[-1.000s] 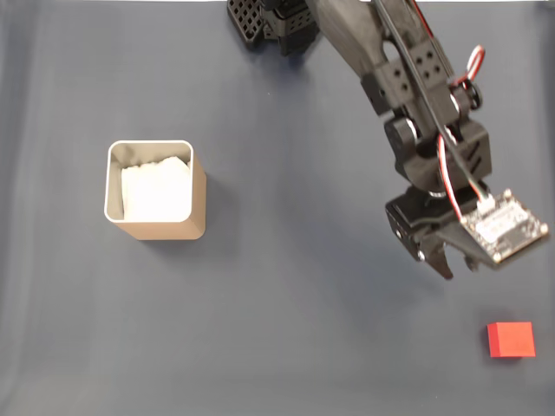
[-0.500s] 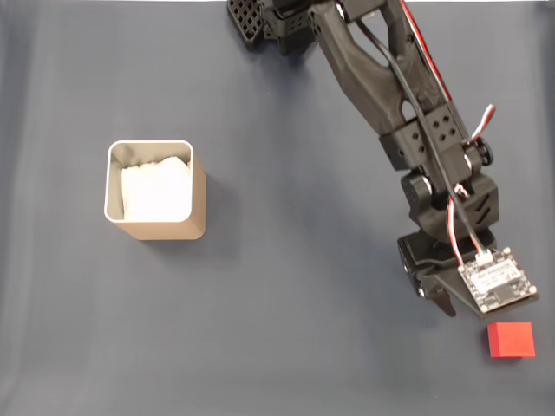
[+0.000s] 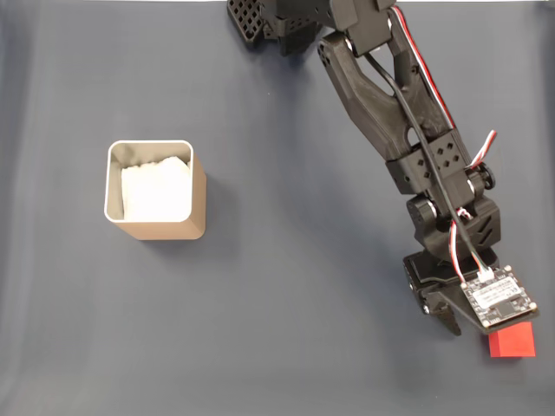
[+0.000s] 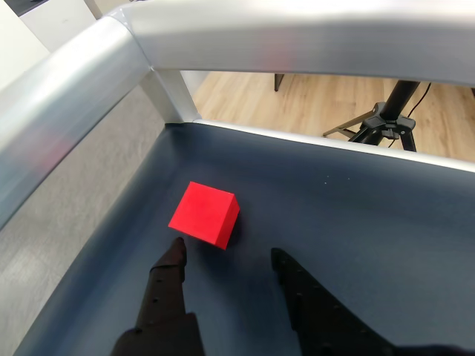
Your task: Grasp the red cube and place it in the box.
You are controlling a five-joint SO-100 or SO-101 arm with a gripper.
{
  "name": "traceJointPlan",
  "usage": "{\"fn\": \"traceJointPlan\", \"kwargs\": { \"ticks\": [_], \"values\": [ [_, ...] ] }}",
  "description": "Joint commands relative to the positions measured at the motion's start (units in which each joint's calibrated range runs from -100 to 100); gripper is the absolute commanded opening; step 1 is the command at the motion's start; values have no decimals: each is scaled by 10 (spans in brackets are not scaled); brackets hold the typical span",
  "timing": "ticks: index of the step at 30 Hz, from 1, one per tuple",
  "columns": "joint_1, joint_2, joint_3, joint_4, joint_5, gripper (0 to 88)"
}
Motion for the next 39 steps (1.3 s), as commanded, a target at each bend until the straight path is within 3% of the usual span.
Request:
{"fn": "traceJointPlan", "kwargs": {
  "ticks": [1,11,39],
  "values": [
    [-9,8,-47,0,9,314],
    [-19,73,-100,-5,22,335],
    [-29,211,-259,-20,-5,369]
  ]
}}
